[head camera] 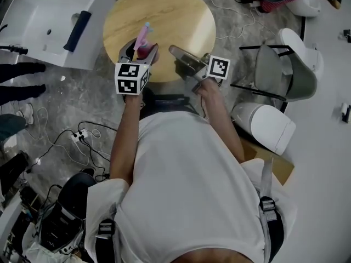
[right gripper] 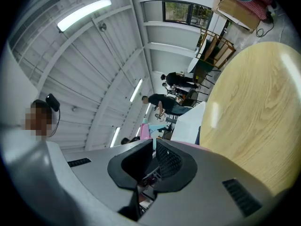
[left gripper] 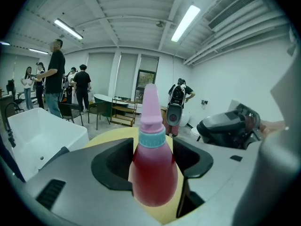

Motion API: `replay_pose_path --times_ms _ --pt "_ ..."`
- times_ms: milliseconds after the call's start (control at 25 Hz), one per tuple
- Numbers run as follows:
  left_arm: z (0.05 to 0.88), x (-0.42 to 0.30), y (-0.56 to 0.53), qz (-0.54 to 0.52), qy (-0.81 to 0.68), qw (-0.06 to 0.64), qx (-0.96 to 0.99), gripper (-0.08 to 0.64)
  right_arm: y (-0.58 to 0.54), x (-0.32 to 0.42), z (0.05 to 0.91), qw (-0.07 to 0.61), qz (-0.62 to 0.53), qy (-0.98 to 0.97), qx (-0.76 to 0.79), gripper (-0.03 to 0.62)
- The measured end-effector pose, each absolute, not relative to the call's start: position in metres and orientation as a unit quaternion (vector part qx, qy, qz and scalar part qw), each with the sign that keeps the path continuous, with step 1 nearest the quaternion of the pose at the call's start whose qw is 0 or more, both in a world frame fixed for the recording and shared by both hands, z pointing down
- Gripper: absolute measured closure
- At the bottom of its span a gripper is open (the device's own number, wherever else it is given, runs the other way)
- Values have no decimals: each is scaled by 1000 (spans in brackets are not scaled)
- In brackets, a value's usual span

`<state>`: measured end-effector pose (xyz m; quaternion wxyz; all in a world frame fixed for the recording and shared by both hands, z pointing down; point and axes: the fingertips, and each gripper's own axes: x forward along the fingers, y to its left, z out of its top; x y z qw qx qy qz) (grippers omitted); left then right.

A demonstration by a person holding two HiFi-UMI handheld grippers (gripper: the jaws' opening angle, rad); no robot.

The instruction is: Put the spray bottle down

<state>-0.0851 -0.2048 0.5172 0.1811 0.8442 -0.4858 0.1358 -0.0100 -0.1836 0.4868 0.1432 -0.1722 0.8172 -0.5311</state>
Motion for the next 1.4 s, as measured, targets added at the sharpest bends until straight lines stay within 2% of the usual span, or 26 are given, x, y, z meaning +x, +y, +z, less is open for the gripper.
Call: replay_pose_path --times_ms 840,1400 --pt "528 -105 -250 132 -450 192 862 298 -211 -37 491 146 -533 805 -215 569" --pt "552 -96 -322 141 -472 196 848 298 -276 -28 504 143 -550 799 -198 569"
